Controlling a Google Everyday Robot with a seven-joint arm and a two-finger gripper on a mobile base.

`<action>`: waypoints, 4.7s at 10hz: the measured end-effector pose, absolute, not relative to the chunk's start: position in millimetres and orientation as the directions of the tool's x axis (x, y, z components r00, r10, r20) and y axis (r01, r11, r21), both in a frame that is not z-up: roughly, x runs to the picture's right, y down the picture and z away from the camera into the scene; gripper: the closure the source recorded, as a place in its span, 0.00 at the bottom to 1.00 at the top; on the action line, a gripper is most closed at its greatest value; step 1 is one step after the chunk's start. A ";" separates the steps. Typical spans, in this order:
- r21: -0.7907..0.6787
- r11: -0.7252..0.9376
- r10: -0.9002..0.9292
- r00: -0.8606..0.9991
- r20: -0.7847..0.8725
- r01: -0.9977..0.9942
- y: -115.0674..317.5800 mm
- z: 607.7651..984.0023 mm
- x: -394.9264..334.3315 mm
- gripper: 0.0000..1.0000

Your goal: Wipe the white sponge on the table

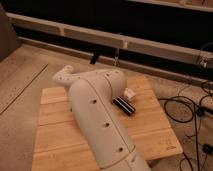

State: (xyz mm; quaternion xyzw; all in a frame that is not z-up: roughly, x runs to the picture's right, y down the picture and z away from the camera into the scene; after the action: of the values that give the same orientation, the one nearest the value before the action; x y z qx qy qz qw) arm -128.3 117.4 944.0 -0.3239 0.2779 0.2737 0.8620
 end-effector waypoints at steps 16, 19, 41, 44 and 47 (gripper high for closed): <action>-0.556 0.654 0.264 0.844 -0.468 -0.513 131.6 930.2 -253.9 1.00; -0.596 0.606 0.246 0.836 -0.490 -0.528 158.8 914.5 -244.2 1.00; -0.334 0.752 0.297 0.744 -0.599 -0.569 71.4 906.2 -152.8 0.81; -0.334 0.751 0.297 0.744 -0.599 -0.569 71.2 906.0 -152.9 0.61; -0.334 0.751 0.297 0.744 -0.599 -0.569 71.4 906.0 -152.9 0.31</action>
State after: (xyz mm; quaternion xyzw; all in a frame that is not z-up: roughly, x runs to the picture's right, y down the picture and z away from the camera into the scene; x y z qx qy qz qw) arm -152.9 71.4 906.0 -0.2573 0.2645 0.2413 0.8976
